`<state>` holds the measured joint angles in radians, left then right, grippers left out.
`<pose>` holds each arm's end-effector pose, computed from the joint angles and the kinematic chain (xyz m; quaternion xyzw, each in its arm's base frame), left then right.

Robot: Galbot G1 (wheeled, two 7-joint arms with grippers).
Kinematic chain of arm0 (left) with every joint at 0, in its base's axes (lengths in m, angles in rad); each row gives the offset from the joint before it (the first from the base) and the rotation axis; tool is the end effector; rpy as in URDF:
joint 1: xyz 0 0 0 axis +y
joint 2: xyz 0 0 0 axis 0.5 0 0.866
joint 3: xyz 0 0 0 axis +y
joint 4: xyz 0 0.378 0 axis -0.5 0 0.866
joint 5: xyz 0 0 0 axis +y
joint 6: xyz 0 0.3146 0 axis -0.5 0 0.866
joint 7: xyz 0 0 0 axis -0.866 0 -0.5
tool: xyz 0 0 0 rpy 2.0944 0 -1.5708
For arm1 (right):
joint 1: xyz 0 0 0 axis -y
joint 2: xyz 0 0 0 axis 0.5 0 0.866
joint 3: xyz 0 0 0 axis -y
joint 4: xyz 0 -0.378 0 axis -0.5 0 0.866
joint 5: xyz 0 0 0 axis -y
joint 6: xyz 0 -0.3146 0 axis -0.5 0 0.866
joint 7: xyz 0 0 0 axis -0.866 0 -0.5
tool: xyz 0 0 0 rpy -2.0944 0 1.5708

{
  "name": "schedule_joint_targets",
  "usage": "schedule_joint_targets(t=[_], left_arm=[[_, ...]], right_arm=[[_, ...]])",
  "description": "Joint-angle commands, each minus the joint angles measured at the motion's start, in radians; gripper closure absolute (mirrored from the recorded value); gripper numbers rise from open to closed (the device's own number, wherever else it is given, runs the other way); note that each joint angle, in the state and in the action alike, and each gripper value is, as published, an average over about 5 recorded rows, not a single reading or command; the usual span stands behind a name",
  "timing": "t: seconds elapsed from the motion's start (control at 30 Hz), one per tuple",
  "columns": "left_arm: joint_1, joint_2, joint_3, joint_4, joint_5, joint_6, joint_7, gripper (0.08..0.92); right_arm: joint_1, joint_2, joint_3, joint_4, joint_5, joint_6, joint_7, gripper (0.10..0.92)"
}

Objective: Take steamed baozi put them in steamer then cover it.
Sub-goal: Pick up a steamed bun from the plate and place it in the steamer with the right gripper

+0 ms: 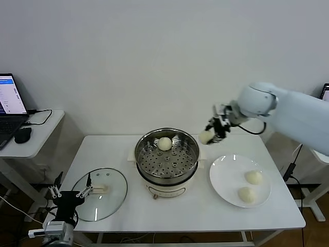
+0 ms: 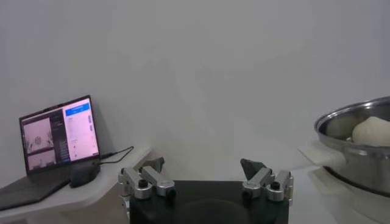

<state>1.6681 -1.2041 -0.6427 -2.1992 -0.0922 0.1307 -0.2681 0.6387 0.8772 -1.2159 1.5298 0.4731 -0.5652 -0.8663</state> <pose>0.1070 0.0975 -0.2848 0.0819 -0.9853 -0.1458 0.0336 0.5014 -0.0116 0.0048 0.4992 -0.6186 0.5393 0.2781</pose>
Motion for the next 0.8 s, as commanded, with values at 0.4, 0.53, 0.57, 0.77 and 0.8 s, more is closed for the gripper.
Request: schedule_joint_targets(t=[0.4, 0.53, 0.57, 0.77, 0.8], left_arm=[[0.005, -0.007, -0.031, 0.005, -0.019, -0.006, 0.001, 0.177], [0.002, -0.009, -0.029, 0.008, -0.019, -0.007, 0.000, 0.177], [0.002, -0.010, -0.029, 0.008, -0.019, -0.007, 0.000, 0.177], [0.004, -0.012, -0.030, 0.009, -0.019, -0.008, 0.000, 0.177], [0.004, -0.012, -0.030, 0.009, -0.019, -0.008, 0.000, 0.177]], right_arm=[[-0.161, 0.469, -0.019, -0.315, 0.116, -0.140, 0.161, 0.500], [-0.203, 0.495, -0.013, -0.363, 0.087, -0.139, 0.159, 0.501], [-0.211, 0.501, -0.011, -0.372, 0.083, -0.138, 0.159, 0.500], [-0.249, 0.518, -0.010, -0.387, 0.070, -0.141, 0.156, 0.500], [-0.252, 0.517, -0.011, -0.386, 0.068, -0.142, 0.156, 0.500]])
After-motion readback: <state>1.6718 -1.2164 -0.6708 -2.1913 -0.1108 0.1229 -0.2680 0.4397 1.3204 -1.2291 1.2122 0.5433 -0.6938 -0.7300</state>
